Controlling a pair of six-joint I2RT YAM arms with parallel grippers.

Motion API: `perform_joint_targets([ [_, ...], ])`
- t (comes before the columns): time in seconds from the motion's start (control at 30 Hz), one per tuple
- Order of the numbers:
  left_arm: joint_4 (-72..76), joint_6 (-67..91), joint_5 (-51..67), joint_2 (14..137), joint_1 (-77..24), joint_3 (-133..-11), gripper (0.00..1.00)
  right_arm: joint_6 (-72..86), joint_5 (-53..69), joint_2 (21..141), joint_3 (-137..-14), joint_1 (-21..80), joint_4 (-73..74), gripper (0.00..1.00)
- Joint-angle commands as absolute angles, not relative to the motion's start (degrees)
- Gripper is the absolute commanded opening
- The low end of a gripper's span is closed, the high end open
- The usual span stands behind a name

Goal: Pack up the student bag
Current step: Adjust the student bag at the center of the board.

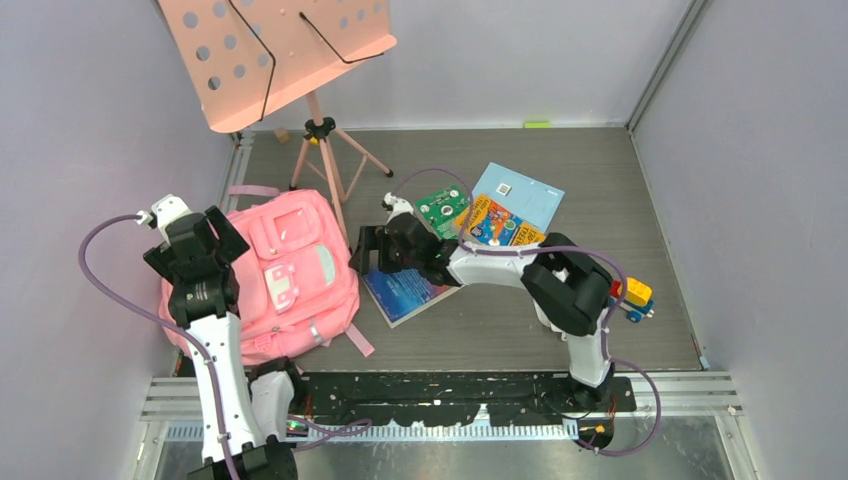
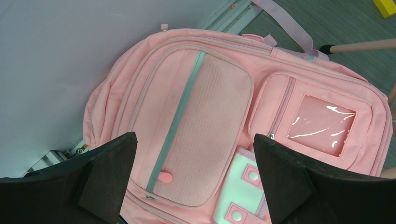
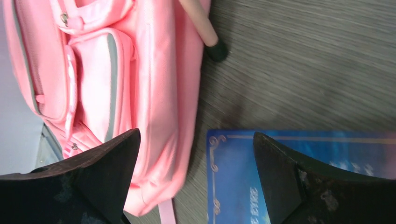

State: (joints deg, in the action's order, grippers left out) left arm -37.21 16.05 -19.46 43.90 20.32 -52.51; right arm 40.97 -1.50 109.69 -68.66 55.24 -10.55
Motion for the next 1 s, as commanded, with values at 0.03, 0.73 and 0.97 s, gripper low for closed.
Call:
perform_joint_targets([
  [0.03,-36.46,16.0,-18.97,43.94,19.7,-52.78,1.0,40.98,6.43,115.56,-77.13,55.02,-14.46,0.97],
  [0.73,-36.74,15.56,-19.47,44.06,17.87,-52.82,1.0,49.87,16.15,122.85,-81.84,55.02,-21.9,0.97],
  [0.97,-36.79,15.46,-19.5,44.0,17.69,-52.82,1.0,52.17,16.04,121.62,-79.93,55.22,-23.28,0.97],
])
